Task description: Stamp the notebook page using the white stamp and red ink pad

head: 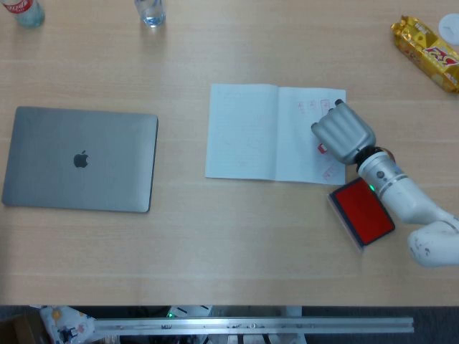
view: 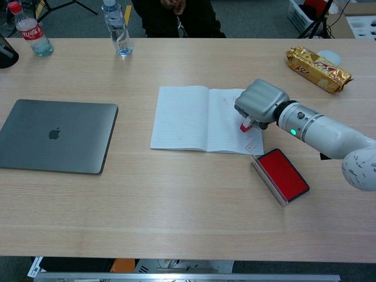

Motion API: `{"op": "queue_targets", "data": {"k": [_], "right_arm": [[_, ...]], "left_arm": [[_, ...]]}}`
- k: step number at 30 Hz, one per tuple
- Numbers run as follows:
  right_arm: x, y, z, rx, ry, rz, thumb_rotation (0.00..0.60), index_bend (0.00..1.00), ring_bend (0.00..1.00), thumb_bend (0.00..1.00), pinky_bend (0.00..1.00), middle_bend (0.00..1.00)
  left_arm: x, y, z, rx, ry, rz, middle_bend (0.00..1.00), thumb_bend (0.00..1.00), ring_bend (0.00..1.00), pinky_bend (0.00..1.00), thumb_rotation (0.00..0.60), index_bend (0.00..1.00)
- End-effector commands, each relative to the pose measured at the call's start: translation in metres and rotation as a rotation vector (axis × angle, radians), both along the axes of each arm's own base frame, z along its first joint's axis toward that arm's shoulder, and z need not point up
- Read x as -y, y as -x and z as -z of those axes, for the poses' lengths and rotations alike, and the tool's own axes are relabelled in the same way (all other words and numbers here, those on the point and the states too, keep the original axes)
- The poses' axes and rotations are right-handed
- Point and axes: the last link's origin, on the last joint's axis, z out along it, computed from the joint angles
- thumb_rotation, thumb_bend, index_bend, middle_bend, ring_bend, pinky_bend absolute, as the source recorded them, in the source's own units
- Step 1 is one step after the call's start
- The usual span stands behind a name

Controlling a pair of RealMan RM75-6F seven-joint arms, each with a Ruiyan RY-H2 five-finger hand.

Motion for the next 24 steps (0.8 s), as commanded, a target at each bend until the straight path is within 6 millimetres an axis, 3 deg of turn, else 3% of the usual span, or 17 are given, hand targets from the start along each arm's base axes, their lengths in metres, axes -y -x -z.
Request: {"op": "queue_targets", "data": {"k": [1, 8, 13, 18, 24], "right_arm": [[0.0, 0.0, 0.0, 0.0, 0.0, -0.001, 0.6, 0.86, 0.55, 0.47, 0.42, 0.66], [0.0, -0.003, -0.007, 0.028, 0.009, 0.007, 0.6, 0.86, 0.55, 0.47, 0.42, 0.66], [0.003, -0.005, -0.028, 0.068, 0.044, 0.01, 0.6, 0.86, 0.55, 0.48, 0.42, 0.66], [0.001, 0.003, -0.051, 0.08, 0.066, 0.028, 0.6, 0.86, 0.55, 0.48, 0.42, 0.66], [-0.01, 0.02, -0.064, 0.058, 0.051, 0.055, 0.6, 0.86, 0.55, 0.47, 0.42, 0.66]], "left_arm": [[0.0, 0.0, 0.0, 0.0, 0.001, 0.0, 0.05, 0.21, 0.13, 0.02, 0.6, 0.23], [0.0, -0.001, 0.0, 0.002, 0.0, 0.003, 0.05, 0.21, 0.13, 0.02, 0.6, 0.23], [-0.002, -0.004, 0.0, 0.003, 0.001, 0.013, 0.05, 0.21, 0.13, 0.02, 0.6, 0.23], [-0.002, -0.007, 0.003, 0.005, 0.008, 0.021, 0.05, 0.21, 0.13, 0.02, 0.6, 0.23], [-0.001, -0.01, 0.004, 0.006, 0.014, 0.029, 0.05, 0.21, 0.13, 0.02, 0.6, 0.23]]}}
